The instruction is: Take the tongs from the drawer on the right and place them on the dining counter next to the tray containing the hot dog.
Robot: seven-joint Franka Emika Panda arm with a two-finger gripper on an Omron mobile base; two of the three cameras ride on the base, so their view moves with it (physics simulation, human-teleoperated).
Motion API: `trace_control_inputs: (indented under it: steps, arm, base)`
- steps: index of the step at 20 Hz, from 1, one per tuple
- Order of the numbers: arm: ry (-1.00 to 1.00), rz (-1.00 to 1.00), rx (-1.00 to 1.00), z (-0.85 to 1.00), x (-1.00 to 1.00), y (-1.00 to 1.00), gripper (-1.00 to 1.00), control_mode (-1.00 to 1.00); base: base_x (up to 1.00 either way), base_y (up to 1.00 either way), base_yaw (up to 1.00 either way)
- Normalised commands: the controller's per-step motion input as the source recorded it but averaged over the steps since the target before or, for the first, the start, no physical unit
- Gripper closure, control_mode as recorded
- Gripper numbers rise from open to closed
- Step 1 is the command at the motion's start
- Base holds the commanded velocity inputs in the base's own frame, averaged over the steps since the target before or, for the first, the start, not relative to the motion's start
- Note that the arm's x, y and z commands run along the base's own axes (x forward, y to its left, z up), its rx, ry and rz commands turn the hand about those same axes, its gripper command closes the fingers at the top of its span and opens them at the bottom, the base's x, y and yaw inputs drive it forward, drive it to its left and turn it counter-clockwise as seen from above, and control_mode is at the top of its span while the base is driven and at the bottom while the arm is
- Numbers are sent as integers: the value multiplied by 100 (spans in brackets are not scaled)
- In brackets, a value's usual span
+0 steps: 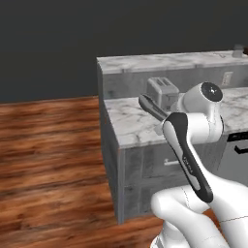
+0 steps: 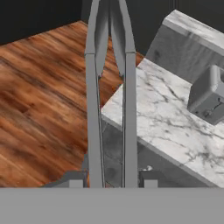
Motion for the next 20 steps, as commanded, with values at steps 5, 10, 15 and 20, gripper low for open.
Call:
trace_control_inputs:
  steps: [5,10,15,20]
  arm:
    - [0,0,0,0,0,0,100,100]
    - [0,0,0,0,0,0,100,100]
    - [0,0,0,0,0,0,100,100]
    - [0,0,0,0,0,0,100,100]
  base:
    - [16,100,-24]
    - [35,100,-23]
    - [62,100,-19]
    - [76,100,-18]
